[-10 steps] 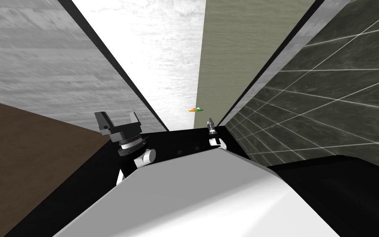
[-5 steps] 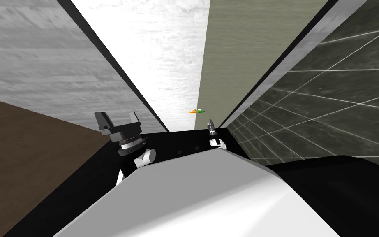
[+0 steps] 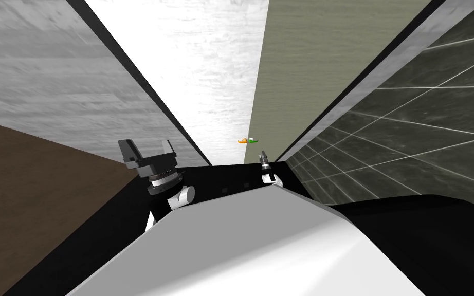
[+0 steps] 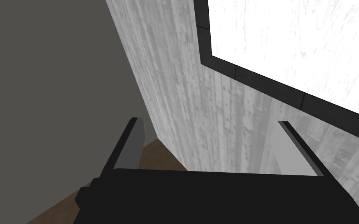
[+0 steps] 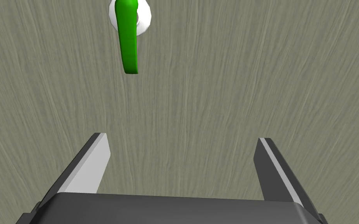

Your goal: Pull the door open

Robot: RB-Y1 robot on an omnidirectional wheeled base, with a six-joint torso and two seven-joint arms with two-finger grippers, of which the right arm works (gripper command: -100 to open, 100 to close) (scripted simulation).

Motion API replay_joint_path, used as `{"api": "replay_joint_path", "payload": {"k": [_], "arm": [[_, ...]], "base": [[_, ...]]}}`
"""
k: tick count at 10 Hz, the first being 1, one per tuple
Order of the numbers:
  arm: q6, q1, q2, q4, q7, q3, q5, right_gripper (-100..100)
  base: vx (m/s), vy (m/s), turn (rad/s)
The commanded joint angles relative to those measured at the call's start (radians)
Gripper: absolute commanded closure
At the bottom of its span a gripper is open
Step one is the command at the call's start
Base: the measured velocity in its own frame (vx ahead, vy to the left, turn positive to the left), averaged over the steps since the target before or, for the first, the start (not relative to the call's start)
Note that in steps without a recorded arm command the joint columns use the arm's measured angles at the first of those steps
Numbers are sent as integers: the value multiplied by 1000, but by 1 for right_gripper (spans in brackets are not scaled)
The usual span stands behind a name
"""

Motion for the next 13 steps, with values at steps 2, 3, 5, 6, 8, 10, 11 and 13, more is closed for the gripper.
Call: {"api": "replay_joint_path", "payload": {"k": [2, 3, 5, 6, 8, 10, 11, 13], "arm": [[-12, -21, -9, 70, -16, -2, -9, -100], [-16, -27, -10, 88, -19, -2, -11, -100], [-26, -44, -15, 141, -29, -3, -18, -100], [-31, -54, -18, 171, -35, -4, -21, -100], [-39, -67, -22, 213, -43, -5, -26, -100], [-47, -81, -26, 254, -51, -6, -31, -100], [-49, -84, -26, 262, -52, -6, -32, -100], [-52, -88, -26, 274, -52, -6, -33, -100]], "base": [[108, -10, 51], [141, -21, 46], [119, -26, 48], [119, -26, 38], [119, -24, 45], [121, -18, 41], [85, -16, 24], [60, -7, 24]]}}
